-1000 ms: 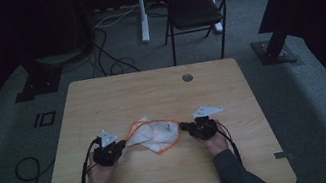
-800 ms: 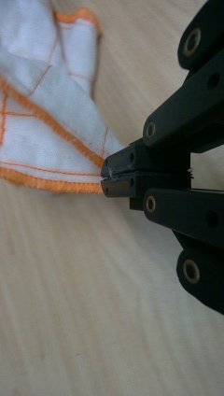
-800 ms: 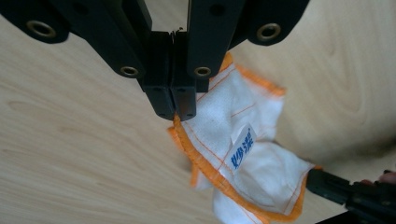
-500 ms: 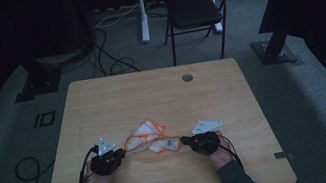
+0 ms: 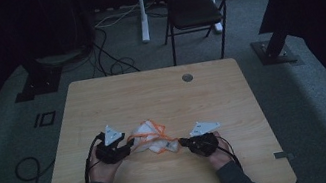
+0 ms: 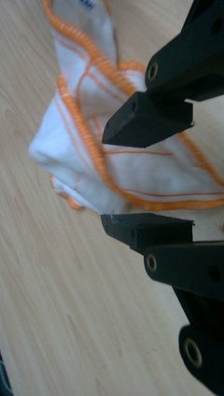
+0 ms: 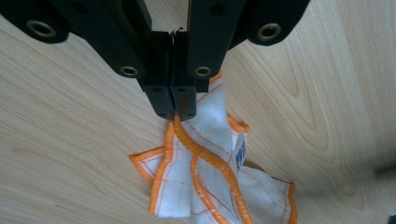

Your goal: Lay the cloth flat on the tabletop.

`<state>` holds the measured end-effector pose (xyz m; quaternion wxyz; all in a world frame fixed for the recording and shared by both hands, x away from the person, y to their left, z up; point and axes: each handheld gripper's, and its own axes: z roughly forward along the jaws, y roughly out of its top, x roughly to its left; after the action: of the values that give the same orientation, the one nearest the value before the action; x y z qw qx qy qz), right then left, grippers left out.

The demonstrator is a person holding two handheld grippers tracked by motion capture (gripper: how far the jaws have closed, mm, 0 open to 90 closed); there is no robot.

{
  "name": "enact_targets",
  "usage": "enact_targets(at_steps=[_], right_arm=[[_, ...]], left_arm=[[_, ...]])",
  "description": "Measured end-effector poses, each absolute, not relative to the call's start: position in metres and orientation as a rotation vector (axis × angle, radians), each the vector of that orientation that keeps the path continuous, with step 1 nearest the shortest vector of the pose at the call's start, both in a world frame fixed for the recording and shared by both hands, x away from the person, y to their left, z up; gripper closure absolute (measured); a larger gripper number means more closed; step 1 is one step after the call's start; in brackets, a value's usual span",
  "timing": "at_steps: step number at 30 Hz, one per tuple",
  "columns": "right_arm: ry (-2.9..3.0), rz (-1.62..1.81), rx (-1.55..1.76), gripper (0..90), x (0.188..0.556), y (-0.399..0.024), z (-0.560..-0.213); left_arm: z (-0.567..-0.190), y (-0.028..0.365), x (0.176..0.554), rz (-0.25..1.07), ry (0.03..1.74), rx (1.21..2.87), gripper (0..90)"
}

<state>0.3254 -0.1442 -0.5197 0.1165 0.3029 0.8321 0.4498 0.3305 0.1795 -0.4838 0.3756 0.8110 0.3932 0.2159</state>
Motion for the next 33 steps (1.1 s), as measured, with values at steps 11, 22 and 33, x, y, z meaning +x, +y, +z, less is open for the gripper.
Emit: enact_targets(at_steps=[11, 22, 33], right_arm=[[2.468, 1.261, 0.849, 89.5, 0.321, -0.146, -0.523], [2.490, 1.194, 0.840, 89.9, 0.311, -0.163, -0.526], [2.509, 1.160, 0.846, 90.0, 0.307, -0.169, -0.529]], left_arm=[[-0.488, 0.162, 0.351, 0.530, 1.006, 2.088, 87.1], [-0.503, 0.212, 0.346, 0.495, 1.237, 2.034, 88.7], [-0.529, 0.241, 0.349, 0.423, 1.418, 2.020, 87.8]])
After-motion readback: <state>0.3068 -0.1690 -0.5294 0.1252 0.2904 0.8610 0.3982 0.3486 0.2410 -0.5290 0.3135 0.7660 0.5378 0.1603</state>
